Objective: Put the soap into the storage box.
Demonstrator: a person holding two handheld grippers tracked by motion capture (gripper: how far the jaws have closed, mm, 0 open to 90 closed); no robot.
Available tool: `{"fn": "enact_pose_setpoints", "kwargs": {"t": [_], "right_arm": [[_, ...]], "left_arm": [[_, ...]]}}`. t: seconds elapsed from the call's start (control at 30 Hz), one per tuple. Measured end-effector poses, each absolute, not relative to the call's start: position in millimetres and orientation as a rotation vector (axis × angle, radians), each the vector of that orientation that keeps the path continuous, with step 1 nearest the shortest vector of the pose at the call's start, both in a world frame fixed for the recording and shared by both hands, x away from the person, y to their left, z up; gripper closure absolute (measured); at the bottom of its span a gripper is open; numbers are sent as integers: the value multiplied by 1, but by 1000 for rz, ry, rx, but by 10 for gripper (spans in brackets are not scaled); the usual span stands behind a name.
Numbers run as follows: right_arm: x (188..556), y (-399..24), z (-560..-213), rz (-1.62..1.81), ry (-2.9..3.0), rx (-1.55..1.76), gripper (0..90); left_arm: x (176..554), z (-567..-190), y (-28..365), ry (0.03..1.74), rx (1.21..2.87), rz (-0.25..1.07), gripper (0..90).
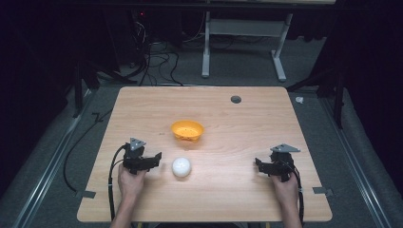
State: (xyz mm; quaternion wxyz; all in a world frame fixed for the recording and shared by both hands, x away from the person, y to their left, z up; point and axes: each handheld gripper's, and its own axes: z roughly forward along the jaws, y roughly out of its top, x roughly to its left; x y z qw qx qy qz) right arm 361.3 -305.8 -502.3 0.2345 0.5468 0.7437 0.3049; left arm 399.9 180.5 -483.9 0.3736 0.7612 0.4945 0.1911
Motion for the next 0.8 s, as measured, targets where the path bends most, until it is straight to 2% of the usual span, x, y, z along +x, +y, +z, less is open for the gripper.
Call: {"fn": "enact_pose_setpoints", "kwargs": {"t": [0.8], "right_arm": [[361,-306,-502,837,2041,1501,193]], "left_arm": [[384,-456,159,1135,1952,387,177]]}}
